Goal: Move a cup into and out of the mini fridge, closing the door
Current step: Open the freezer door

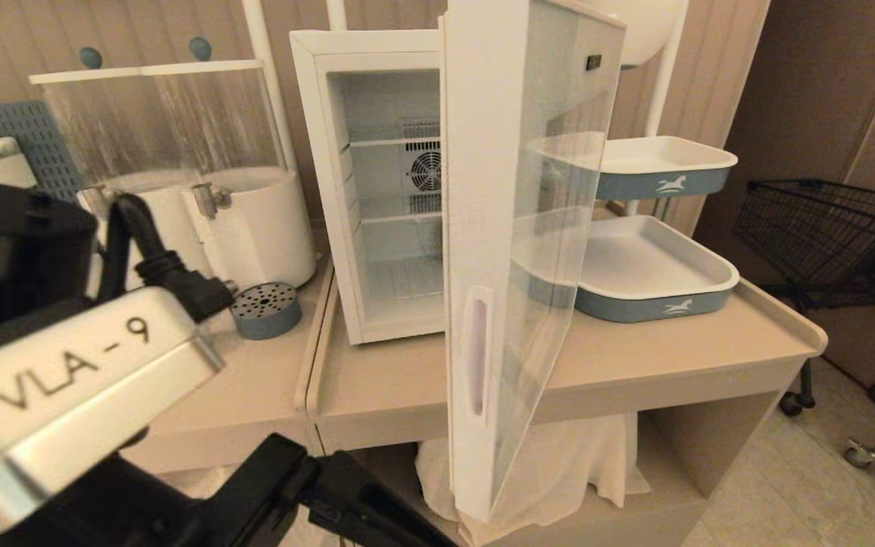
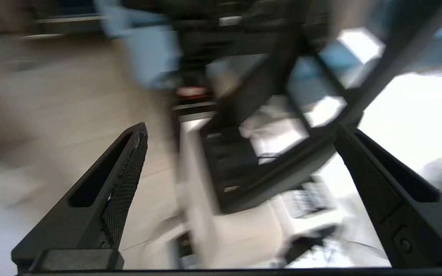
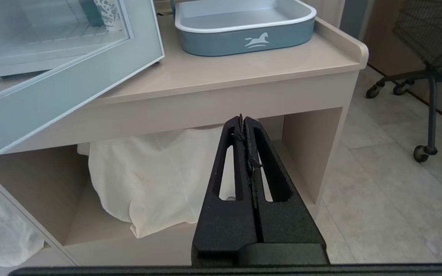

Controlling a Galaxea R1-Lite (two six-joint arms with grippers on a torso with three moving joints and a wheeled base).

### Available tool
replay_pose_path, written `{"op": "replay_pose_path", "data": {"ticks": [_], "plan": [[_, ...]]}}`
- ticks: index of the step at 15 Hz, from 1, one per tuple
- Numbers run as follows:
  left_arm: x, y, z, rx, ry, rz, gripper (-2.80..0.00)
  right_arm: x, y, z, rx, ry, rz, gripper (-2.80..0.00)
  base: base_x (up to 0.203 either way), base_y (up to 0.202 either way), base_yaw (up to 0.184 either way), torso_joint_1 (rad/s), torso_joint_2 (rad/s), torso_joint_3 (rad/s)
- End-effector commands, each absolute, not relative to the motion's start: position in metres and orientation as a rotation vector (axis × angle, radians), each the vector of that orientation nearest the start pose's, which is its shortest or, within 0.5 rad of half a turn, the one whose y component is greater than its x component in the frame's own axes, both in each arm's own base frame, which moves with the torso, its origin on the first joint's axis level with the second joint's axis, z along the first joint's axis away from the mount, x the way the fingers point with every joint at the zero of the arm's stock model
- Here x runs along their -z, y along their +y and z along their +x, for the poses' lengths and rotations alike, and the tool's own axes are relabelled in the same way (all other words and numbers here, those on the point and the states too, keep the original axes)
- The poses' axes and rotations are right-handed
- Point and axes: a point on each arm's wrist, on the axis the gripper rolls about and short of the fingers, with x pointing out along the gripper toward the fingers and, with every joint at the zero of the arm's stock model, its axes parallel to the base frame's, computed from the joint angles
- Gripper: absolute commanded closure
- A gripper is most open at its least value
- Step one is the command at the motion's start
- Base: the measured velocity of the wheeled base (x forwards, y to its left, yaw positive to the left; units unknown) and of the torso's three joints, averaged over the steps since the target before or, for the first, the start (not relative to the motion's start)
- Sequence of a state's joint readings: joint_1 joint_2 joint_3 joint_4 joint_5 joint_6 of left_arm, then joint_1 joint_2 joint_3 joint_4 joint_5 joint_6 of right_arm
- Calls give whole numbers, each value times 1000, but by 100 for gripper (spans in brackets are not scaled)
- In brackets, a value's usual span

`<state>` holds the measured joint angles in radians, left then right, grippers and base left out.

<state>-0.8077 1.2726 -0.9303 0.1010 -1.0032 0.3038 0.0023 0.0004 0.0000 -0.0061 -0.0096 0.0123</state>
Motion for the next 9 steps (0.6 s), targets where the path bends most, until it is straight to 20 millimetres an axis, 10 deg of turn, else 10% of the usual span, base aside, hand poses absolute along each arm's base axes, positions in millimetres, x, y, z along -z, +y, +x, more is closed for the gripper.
{"op": "replay_pose_path", "data": {"ticks": [1, 9], "plan": [[-263, -134, 111, 1722, 154, 193, -280, -76, 0, -23, 7, -5, 12, 0, 0, 0, 0, 0, 0, 0], [-257, -153, 188, 1523, 178, 56, -280, -76, 0, -23, 8, -5, 12, 0, 0, 0, 0, 0, 0, 0]]}}
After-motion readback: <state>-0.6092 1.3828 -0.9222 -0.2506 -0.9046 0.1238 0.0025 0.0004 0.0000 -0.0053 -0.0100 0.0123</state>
